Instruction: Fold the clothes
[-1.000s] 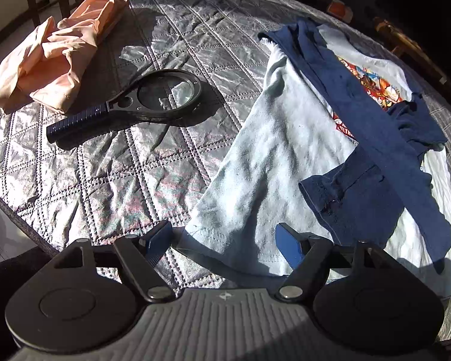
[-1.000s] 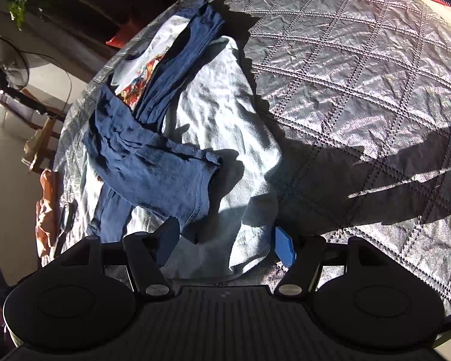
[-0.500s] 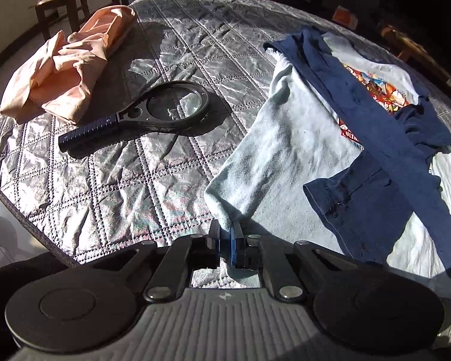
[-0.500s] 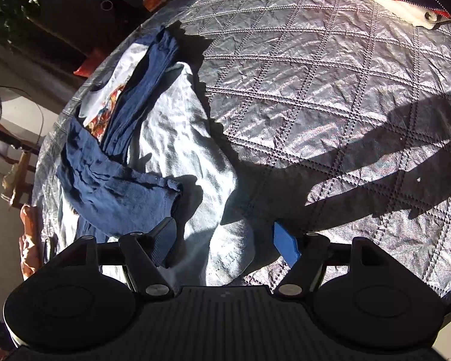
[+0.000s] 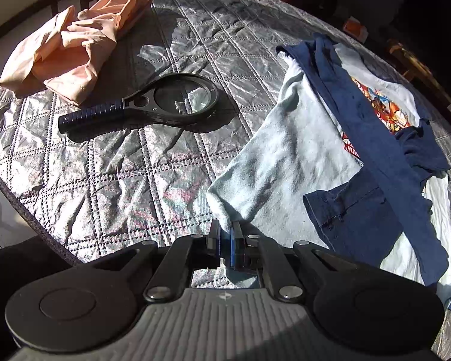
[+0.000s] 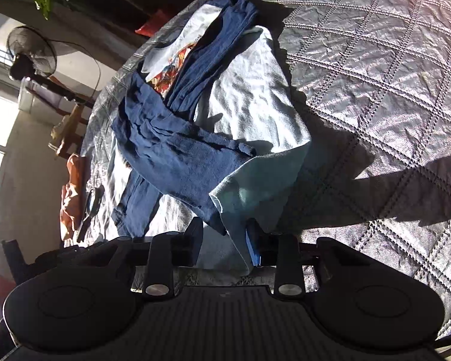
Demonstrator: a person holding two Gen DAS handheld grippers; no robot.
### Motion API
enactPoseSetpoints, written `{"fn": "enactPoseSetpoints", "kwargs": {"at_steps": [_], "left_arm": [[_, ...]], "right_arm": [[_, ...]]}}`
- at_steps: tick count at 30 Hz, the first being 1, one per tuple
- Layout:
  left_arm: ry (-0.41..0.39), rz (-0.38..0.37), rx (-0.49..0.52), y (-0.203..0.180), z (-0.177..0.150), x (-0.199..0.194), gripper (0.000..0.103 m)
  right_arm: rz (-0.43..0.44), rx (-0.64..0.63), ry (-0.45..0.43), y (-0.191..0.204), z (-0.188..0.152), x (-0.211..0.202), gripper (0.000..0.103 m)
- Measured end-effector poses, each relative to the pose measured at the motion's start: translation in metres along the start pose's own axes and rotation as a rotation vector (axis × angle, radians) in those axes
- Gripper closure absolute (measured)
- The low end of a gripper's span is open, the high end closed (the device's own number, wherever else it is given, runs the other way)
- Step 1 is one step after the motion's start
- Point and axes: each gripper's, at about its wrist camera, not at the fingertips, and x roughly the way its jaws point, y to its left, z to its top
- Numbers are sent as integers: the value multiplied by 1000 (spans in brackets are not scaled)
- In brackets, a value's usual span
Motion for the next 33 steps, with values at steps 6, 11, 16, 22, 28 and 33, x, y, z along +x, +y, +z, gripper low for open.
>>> {"fn": "enactPoseSetpoints", "kwargs": {"at_steps": [6, 11, 16, 22, 28, 33], "left_arm": [[-3, 3, -5, -1, 1, 1, 98], [-6, 13, 1, -4, 2, 2, 98], [-13, 19, 8, -7, 2, 3, 98], [-14, 20, 11, -8, 2, 3, 98], [-8, 8, -9, -5, 3, 2, 98], [6, -19, -70, 4, 6, 1, 99]], "right_arm": [[-89, 139, -91, -19, 7, -8, 26], [-263, -48, -200, 12, 1, -10, 28], [-385, -361, -167, 69, -23, 19, 46], [-539, -402, -133, 71, -30, 47, 63], [-483, -248, -222, 56, -19, 23, 95], [-350, 20, -291, 26, -14, -10, 96]]}}
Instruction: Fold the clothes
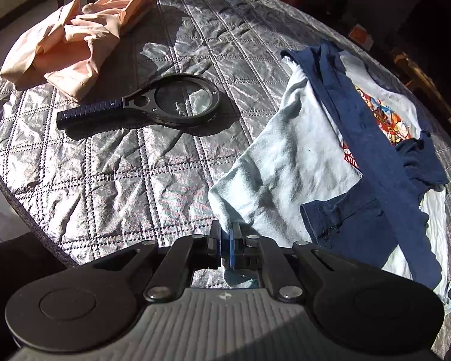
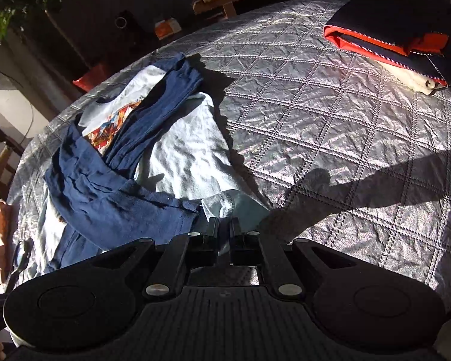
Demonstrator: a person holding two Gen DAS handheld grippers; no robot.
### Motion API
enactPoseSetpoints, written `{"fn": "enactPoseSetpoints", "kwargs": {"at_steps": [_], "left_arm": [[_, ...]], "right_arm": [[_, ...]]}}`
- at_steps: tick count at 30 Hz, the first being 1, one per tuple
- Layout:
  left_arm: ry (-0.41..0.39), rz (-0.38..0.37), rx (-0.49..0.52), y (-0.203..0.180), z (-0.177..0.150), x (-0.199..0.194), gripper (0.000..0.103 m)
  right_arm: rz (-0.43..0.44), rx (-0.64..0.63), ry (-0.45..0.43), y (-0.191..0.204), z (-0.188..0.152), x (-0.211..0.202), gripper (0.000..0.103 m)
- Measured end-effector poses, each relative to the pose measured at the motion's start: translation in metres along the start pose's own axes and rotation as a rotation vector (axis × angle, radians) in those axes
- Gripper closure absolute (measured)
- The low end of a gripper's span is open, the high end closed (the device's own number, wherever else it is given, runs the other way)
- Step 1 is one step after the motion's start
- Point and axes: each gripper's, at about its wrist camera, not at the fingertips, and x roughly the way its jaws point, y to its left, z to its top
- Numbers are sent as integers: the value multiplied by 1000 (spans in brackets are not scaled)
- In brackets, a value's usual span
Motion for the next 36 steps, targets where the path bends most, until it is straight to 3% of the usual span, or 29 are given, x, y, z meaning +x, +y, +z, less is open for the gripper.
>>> {"fn": "enactPoseSetpoints", "kwargs": {"at_steps": [7, 14, 19, 27, 36], "left_arm": [[23, -46, -122, 16, 6, -2, 99], [23, -72, -199, 27, 5, -11, 99], [33, -91, -258, 37, 1, -15, 99], [38, -98, -282, 47, -3, -17, 99], [19, -97, -231, 39, 0, -23, 99]], "right_arm": [[95, 175, -32, -24, -10, -23, 96], [103, 265, -6, -39, -28, -42, 102], [93, 259, -22, -39, -30, -49, 102], [95, 273, -10, -42, -32, -46, 102], [118, 297, -26, -47, -32, -50, 102]]}}
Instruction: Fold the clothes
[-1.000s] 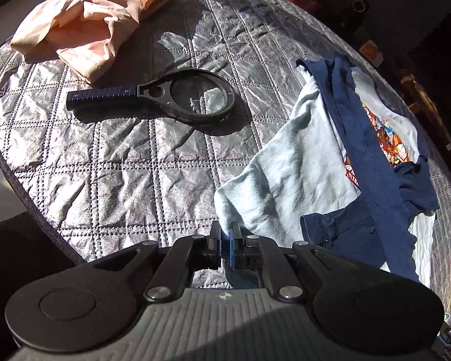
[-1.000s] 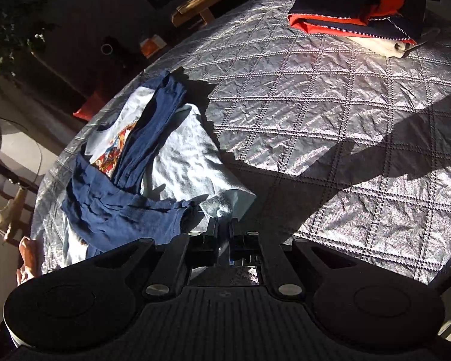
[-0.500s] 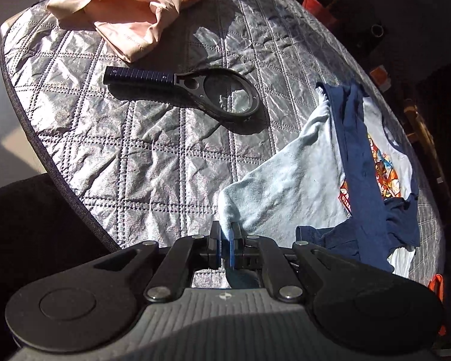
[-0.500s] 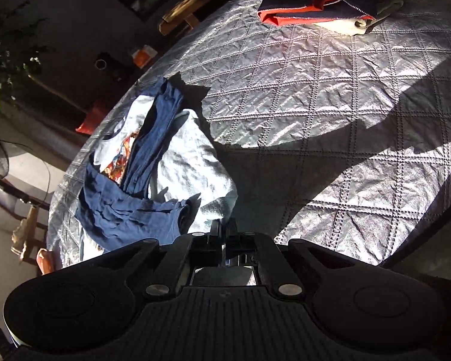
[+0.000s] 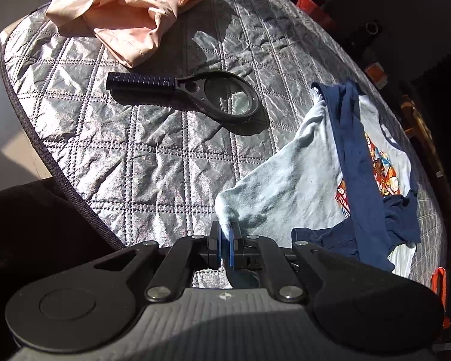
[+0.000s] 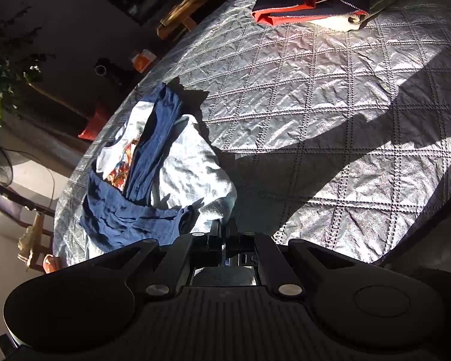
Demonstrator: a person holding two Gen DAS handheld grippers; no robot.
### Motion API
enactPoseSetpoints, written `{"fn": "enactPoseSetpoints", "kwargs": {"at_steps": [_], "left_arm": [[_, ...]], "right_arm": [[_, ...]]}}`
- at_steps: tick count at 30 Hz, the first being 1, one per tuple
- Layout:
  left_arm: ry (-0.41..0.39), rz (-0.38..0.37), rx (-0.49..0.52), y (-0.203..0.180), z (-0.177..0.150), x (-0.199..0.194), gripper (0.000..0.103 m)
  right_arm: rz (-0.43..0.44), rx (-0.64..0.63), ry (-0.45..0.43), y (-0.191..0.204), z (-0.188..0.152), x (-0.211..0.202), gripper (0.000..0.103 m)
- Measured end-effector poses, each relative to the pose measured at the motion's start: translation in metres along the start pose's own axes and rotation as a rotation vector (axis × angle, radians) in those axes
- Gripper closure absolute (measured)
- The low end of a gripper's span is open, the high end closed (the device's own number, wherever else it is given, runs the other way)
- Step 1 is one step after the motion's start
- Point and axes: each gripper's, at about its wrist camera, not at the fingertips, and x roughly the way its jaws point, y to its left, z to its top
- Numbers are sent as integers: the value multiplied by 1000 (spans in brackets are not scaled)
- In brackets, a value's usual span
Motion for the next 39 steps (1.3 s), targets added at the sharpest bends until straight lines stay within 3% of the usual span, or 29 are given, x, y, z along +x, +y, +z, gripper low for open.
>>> {"fn": "enactPoseSetpoints", "kwargs": {"at_steps": [15, 24, 30, 34, 39], "left_arm": [[-21, -61, -82, 6, 4, -24, 99], [-14, -132, -145, 4, 16, -28, 99], [-26, -177, -140, -28, 53, -12, 99], [-48, -214, -104, -68, 94, 10, 99], [-77, -194, -43, -119, 140, 54, 99]], "right_arm": [[10, 32, 46, -8, -12, -17, 102], [62, 69, 7, 0, 5, -23, 102], [106, 87, -34, 21, 48, 8, 101], [104, 76, -61, 39, 89, 49, 101], [48, 49, -50, 54, 131, 118, 101]]}}
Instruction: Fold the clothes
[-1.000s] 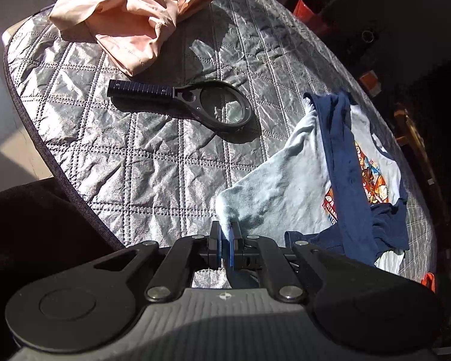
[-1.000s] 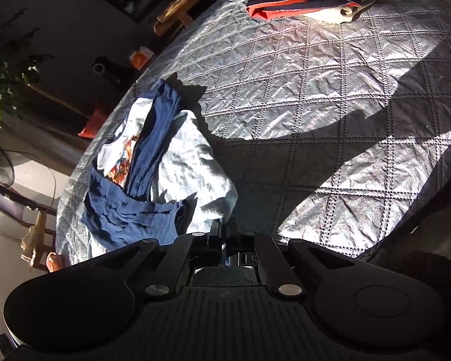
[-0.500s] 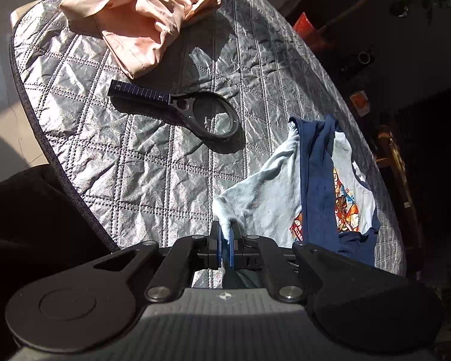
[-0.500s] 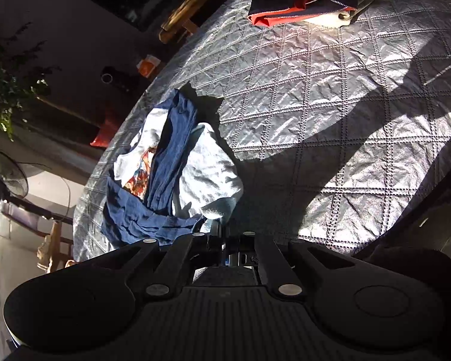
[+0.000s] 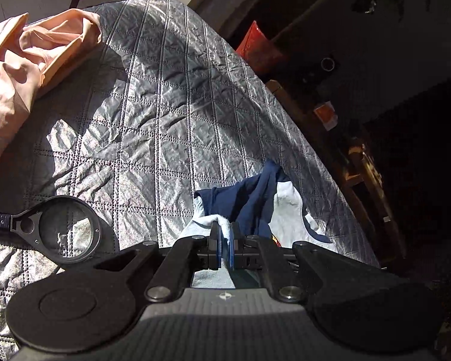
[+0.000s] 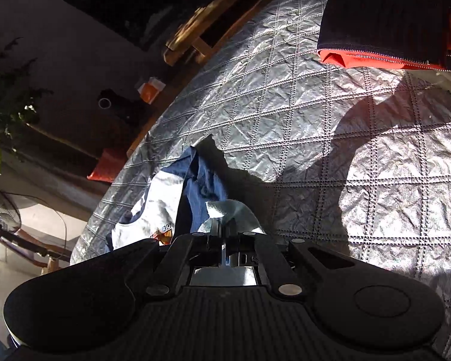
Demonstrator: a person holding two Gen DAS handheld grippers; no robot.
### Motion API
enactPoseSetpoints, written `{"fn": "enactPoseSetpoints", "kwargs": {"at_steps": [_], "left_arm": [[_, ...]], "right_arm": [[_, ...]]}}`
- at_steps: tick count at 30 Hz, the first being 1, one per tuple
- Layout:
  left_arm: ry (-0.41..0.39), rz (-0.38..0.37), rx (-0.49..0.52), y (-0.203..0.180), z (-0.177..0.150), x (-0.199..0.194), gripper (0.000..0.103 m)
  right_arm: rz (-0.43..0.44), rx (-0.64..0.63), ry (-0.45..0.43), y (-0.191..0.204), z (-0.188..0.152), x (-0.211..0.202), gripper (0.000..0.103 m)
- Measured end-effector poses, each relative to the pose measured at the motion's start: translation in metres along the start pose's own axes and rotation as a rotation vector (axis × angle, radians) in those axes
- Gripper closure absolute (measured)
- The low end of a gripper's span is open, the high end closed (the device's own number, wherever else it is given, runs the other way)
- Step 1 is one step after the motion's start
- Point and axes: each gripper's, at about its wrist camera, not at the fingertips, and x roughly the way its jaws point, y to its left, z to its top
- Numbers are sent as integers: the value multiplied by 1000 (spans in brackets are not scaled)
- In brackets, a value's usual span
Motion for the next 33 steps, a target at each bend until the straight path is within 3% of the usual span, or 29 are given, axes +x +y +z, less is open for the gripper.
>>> {"fn": "enactPoseSetpoints", "kwargs": {"at_steps": [4, 8, 10, 11, 14, 15, 17, 19, 24, 27, 29, 30, 32, 33], "left_arm": [[45, 67, -1, -4, 6, 53, 98], [67, 124, -35, 8, 1, 85, 97], [51, 112, -73, 12, 3, 88, 93], [38, 106, -88, 11, 6, 87, 86], [-36, 99, -56, 2, 13, 72, 77], [-49, 95, -39, -2, 12, 65, 75], [-36, 68, -1, -11, 4, 56, 72], [-10, 61, 57, -22, -9, 52, 70], [89, 128, 173, -35, -42, 60, 64], [190, 157, 192, -29, -55, 78, 66], [186, 165, 197, -26, -58, 80, 66], [191, 167, 201, -25, -56, 81, 66], [196, 162, 193, -23, -51, 82, 66], [196, 159, 176, -20, -48, 82, 66]], "right_arm": [[-52, -42, 11, 3, 9, 43, 100], [-106, -142, -2, 8, 12, 64, 88], [-143, -193, -34, 9, 13, 64, 84], [-157, -250, -72, 14, 9, 57, 82], [-200, -421, -186, 29, -2, 35, 81], [-158, -480, -188, 37, -11, 28, 81], [-50, -592, -91, 54, -35, 29, 71], [-21, -718, 6, 71, -61, 41, 65], [-37, -795, 141, 95, -80, 84, 67], [-97, -854, 58, 106, -68, 104, 67], [-196, -885, -15, 113, -55, 117, 56], [-222, -878, -34, 115, -48, 121, 56], [-236, -852, -59, 122, -42, 115, 55], [-203, -863, -75, 126, -46, 107, 55]]}}
